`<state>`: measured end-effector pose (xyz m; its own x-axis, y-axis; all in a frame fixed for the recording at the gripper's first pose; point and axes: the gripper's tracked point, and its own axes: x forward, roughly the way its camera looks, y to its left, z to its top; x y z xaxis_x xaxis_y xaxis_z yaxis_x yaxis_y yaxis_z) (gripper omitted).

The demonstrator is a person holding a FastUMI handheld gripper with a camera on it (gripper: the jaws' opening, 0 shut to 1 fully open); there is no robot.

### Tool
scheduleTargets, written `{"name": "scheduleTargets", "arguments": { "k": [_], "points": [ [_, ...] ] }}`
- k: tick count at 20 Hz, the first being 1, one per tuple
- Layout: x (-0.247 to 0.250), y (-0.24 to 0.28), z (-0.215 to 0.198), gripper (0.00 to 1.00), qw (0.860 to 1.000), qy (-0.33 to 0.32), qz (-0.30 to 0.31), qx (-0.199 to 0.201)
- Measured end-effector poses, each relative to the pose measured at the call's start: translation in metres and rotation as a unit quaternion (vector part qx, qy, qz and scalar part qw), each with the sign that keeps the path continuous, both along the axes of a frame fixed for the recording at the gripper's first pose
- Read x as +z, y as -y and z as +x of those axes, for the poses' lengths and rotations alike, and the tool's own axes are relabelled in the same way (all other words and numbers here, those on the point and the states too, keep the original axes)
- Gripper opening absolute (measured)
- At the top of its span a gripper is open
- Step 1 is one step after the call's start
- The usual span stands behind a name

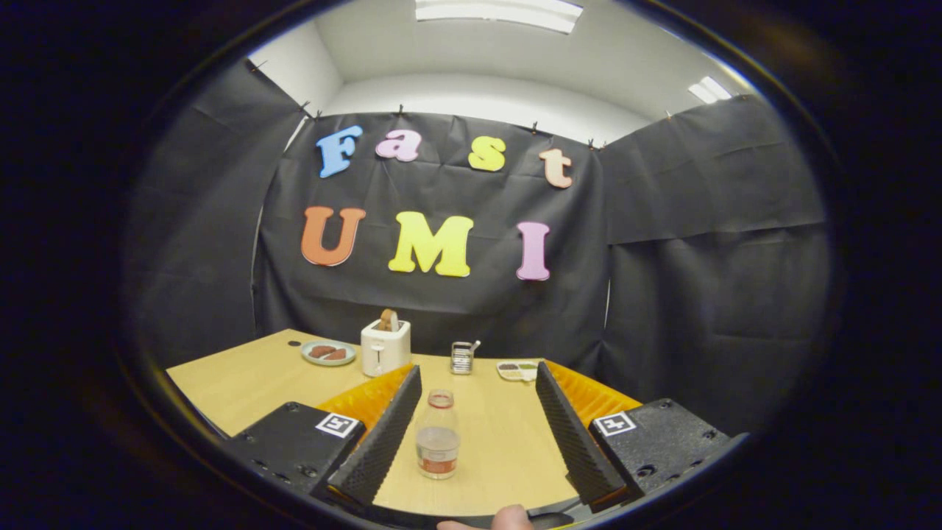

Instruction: Take the bottle from table, then pour the juice into the cup, finally place the bottle on the coaster

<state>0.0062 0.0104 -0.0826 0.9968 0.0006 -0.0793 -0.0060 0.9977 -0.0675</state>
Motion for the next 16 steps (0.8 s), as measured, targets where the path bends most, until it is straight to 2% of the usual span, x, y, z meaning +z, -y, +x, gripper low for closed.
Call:
{"name": "scheduleTargets", "arguments": {
  "k": [7, 12, 16],
  "points": [
    [-0.086, -0.008, 0.013, 1.0, 0.996, -0.081, 0.043, 0.022],
    [-0.15, -0.015, 0.026, 1.0, 0.987, -0.146, 0.052, 0.031],
    [-0.182, -0.021, 0.04, 1.0, 0.982, -0.176, 0.052, 0.036]
  ]
}}
